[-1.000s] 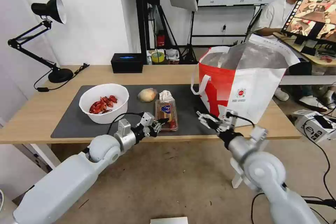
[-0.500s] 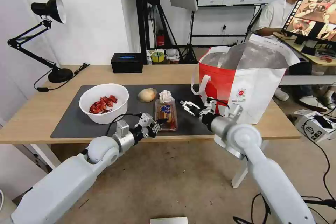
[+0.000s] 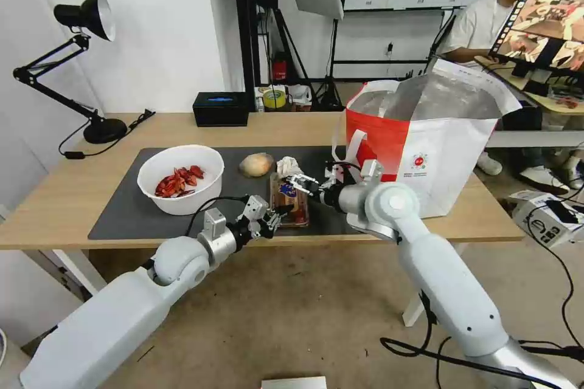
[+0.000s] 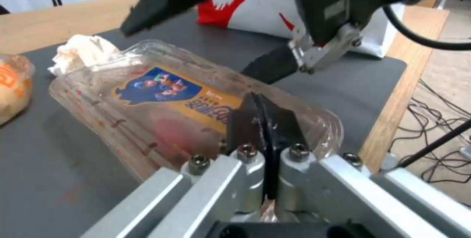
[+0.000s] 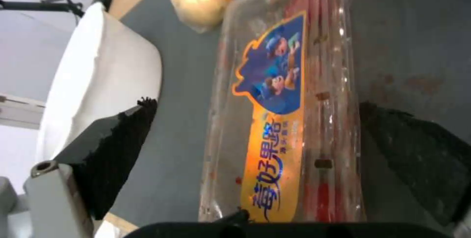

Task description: Pick up the trash from the table and place it into the takeout bag.

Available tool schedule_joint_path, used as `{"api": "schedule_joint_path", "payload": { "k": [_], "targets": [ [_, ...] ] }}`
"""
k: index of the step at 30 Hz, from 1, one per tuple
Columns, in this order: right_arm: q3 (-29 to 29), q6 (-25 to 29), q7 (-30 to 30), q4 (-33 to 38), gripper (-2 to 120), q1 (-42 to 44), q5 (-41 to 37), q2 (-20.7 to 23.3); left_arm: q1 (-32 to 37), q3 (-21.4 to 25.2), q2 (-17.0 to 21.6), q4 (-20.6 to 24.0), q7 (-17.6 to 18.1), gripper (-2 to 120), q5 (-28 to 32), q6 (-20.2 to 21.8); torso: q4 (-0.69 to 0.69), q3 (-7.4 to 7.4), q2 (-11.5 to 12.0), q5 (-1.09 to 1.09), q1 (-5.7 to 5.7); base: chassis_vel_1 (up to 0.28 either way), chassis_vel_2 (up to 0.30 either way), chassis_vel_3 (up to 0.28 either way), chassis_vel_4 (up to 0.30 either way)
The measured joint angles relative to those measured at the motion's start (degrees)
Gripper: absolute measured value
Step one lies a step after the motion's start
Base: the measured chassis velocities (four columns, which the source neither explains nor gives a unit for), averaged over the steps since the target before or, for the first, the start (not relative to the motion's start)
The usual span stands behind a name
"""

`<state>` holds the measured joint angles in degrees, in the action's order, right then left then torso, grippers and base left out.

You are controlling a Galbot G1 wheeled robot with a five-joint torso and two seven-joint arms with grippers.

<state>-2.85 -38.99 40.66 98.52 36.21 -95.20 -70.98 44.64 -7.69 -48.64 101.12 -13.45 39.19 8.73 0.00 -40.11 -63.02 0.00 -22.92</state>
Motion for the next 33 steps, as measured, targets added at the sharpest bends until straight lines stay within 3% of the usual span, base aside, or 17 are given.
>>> {"api": "schedule_joint_path", "payload": {
  "k": [33],
  "targets": [
    [2.37, -2.28, 4.28, -6.52, 98, -4.51, -3.28, -3.92, 1.18, 0.49, 0.32, 1.09, 1.25, 0, 0.30, -0.71, 0.00, 0.00, 0.00, 0.00, 0.01, 0.000, 0.000, 0.000, 0.000]
  ]
}}
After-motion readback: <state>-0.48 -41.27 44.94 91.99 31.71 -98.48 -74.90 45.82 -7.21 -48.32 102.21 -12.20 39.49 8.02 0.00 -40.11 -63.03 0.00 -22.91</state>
